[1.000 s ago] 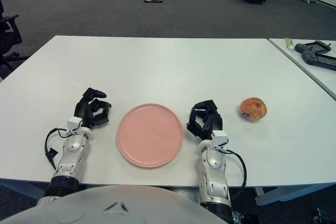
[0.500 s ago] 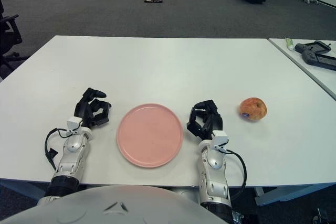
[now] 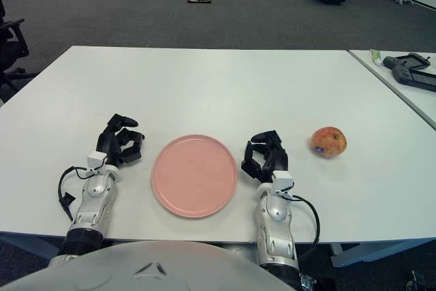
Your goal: Put the apple into the plate.
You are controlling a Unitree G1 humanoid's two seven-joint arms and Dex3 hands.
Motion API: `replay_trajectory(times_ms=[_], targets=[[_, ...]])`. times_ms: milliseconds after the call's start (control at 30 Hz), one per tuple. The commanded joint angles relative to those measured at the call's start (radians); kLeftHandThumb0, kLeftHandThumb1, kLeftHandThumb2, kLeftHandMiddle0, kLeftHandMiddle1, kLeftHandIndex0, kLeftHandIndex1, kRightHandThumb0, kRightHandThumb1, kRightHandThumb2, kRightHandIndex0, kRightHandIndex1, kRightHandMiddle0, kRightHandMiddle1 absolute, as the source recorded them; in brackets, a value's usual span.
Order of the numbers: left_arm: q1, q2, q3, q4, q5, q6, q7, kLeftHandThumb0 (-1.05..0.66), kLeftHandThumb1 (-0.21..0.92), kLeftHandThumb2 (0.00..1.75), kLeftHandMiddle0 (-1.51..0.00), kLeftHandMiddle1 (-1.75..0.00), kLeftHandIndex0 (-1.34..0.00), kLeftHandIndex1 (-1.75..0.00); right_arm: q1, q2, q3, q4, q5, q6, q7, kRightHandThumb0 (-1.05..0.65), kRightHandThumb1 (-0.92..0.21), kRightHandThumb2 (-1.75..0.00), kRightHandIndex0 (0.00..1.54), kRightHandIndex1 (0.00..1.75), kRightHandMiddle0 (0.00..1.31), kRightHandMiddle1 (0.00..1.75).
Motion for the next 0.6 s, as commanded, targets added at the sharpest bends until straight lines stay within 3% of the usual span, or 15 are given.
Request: replay_trajectory(times_ms=[0,67,100,167,200,333,400,500,567], targets=[[0.023,0.001,-0.001,0.044,0.001,0.038,-0.001,0.00,0.42,1.08,-0.64,-1.38,-0.43,-1.75,-0.005,-0.044,0.028,0.069,-0.203,-0.194,-0.125,-0.42,-0.52,-1.07,1.09,1.75,0.45,1.75],[0.022,0.002,0.000,0.046,-0.002,0.036,-0.005,-0.01,0.42,1.09,-0.63,-1.40,-0.43,-1.75,-0.007,-0.077,0.046,0.076,-0.360,-0.254,-0.231,-0.40,-0.62,-0.93,0.83,1.75,0.38,1.75],[0.022,0.002,-0.001,0.047,-0.002,0.035,-0.005,-0.01,0.42,1.09,-0.63,-1.40,-0.43,-1.75,-0.007,-0.095,0.053,0.077,-0.424,-0.254,-0.275,-0.38,-0.73,-0.78,0.55,1.75,0.31,1.75],[0.021,0.002,-0.001,0.049,0.000,0.032,-0.004,-0.01,0.42,1.09,-0.64,-1.40,-0.42,-1.75,-0.009,-0.127,0.062,0.079,-0.525,-0.247,-0.349,-0.37,-0.82,-0.66,0.28,1.64,0.25,1.75],[0.021,0.003,-0.002,0.049,0.001,0.031,-0.004,-0.01,0.42,1.09,-0.64,-1.40,-0.42,-1.75,-0.009,-0.138,0.066,0.077,-0.565,-0.243,-0.380,-0.49,-0.84,-0.65,0.18,1.50,0.16,1.59],[0.021,0.003,-0.003,0.051,0.004,0.028,-0.002,-0.01,0.42,1.09,-0.65,-1.39,-0.42,-1.75,-0.017,-0.178,0.073,0.072,-0.697,-0.231,-0.515,-0.67,-0.74,-0.70,0.04,1.07,0.03,1.23],[0.021,0.003,-0.003,0.050,0.005,0.027,-0.001,-0.01,0.42,1.09,-0.65,-1.39,-0.43,-1.75,-0.019,-0.190,0.077,0.071,-0.736,-0.215,-0.562,-0.70,-0.71,-0.71,0.02,0.97,0.02,1.16],[0.023,0.002,-0.004,0.047,0.007,0.029,0.001,-0.01,0.41,1.09,-0.66,-1.38,-0.43,-1.75,-0.019,-0.205,0.084,0.054,-0.829,-0.143,-0.645,-0.76,-0.65,-0.71,0.01,0.56,0.00,0.97],[0.022,0.002,-0.005,0.046,0.008,0.030,0.002,-0.01,0.41,1.10,-0.66,-1.38,-0.43,-1.75,-0.018,-0.209,0.090,0.050,-0.862,-0.113,-0.674,-0.79,-0.64,-0.71,0.00,0.38,0.00,0.88]])
